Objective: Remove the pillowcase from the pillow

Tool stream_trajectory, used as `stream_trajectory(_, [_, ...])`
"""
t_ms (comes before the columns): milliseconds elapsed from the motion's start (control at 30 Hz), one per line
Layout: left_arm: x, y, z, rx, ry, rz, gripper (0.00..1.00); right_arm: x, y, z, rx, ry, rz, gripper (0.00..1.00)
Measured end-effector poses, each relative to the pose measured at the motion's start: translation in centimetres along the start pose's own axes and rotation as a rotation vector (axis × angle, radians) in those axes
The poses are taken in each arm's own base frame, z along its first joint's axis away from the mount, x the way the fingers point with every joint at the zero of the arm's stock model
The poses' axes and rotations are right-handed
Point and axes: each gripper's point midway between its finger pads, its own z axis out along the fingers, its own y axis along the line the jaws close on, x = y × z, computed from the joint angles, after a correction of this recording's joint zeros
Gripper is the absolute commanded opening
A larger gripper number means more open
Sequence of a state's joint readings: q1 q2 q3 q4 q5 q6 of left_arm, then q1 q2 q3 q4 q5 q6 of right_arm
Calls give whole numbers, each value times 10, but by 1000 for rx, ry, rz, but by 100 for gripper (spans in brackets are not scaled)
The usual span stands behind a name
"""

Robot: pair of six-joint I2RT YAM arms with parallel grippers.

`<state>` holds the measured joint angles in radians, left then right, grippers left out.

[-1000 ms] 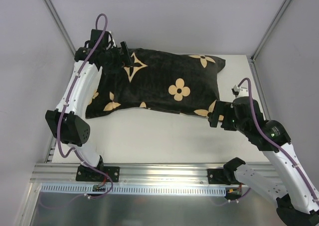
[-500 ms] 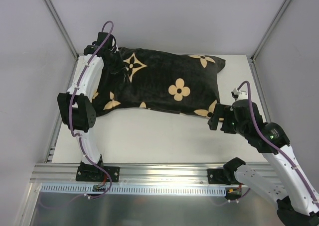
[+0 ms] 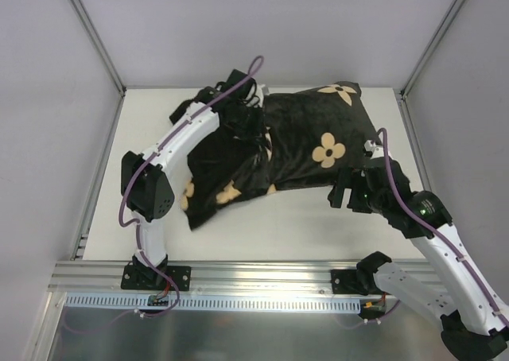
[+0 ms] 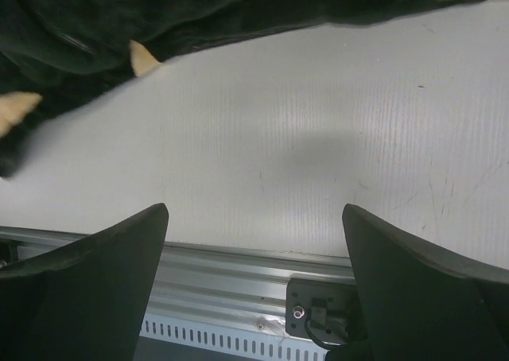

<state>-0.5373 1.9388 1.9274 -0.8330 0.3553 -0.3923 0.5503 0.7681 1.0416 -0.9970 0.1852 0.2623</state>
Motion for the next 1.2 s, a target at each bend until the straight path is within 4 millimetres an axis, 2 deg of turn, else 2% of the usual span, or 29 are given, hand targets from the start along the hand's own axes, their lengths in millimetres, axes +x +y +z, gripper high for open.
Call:
stream_trajectory(167, [65, -67, 26, 105, 140, 120, 0, 0, 0, 2, 4, 4, -6, 96])
stream_trajectory(300, [101, -100, 25, 149, 191, 193, 0, -1, -1, -1, 0, -11, -9, 96])
stream_trajectory(367, [109, -107, 15, 161, 191, 208, 7, -2, -2, -4, -4, -23, -8, 96])
stream_trajectory(400, [109, -108, 7, 166, 179, 210, 22, -2, -2, -5, -6, -27, -8, 96])
stream_trajectory(467, [104, -109, -9, 168, 139, 205, 45, -3, -2, -7, -9, -35, -10, 96])
stream_trajectory(500, [102, -111, -20, 172, 115, 209, 72, -3, -3, -8, -11, -37, -11, 96])
stream_trajectory(533, [99, -111, -31, 177, 87, 212, 78, -3, -3, -8, -13, -40, -12, 96])
stream_trajectory(633, [94, -113, -68, 182, -5, 202, 84, -3, -3, -9, -14, -41, -17, 96])
stream_trajectory(733, [91, -107, -106, 183, -108, 192, 83, -3, -3, -9, -14, -40, -21, 96])
stream_trajectory(800, [92, -96, -123, 170, -156, 167, 84, -3, -3, -9, -14, -41, -22, 96])
stream_trajectory(867, [98, -81, -132, 144, -181, 136, 88, -3, -3, -9, -16, -43, -22, 96])
stream_trajectory(967, [120, -60, -129, 102, -157, 85, 93, -3, -3, -10, -17, -46, -22, 96])
stream_trajectory(1033, [142, -50, -118, 75, -111, 67, 96, -3, -3, -10, -16, -46, -22, 96])
stream_trajectory(1067, [160, -45, -108, 52, -75, 63, 99, -3, -3, -10, -16, -46, -22, 96])
stream_trajectory(1200, [222, -42, -82, 2, 58, 94, 99, -3, -3, -9, -15, -43, -22, 96])
